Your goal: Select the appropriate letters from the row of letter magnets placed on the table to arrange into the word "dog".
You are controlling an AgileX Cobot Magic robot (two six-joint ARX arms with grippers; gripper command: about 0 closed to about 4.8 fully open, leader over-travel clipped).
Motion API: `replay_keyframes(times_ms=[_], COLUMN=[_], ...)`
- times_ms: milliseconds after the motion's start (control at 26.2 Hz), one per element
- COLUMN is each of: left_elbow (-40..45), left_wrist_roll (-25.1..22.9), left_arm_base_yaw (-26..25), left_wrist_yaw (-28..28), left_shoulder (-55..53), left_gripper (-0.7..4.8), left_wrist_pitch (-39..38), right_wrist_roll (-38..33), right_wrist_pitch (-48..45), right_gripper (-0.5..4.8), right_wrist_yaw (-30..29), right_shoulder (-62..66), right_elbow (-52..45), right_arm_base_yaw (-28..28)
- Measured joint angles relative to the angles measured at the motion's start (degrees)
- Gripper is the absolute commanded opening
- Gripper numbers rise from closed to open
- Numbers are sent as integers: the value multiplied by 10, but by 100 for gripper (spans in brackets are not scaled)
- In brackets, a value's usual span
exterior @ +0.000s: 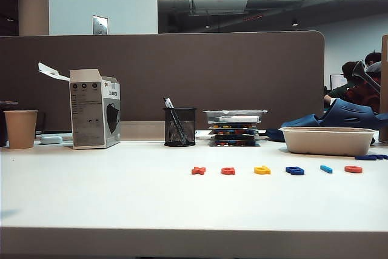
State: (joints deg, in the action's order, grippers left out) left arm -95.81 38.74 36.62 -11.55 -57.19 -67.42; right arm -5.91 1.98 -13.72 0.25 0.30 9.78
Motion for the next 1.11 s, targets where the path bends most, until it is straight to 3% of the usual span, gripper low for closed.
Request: replay_keyframes(times_ms=[114, 381, 686, 915, 1106], left_elbow=[0, 0, -2, -2, -3], left_wrist_roll=[17, 67, 126, 156, 205], left_arm_base_yaw=[54, 157, 317, 388, 406], left_wrist_yaw=[63, 109, 310, 430, 449], left_shoulder=[-24, -83, -110, -127, -134], left_gripper=[-5, -5, -5, -5, -5], left_wrist_pitch=[16, 49, 92, 82, 26], right_wrist_roll=[0, 0, 0, 0, 0], right_wrist_pitch=[0, 0, 0, 2, 3], right_gripper=[0, 0, 0, 0, 0], right_wrist_yaw=[0, 5, 23, 24, 24], right_shoulder=[0, 0, 0, 0, 0], right_elbow=[0, 0, 0, 0, 0], right_arm_base_yaw=[0, 0, 0, 0, 0])
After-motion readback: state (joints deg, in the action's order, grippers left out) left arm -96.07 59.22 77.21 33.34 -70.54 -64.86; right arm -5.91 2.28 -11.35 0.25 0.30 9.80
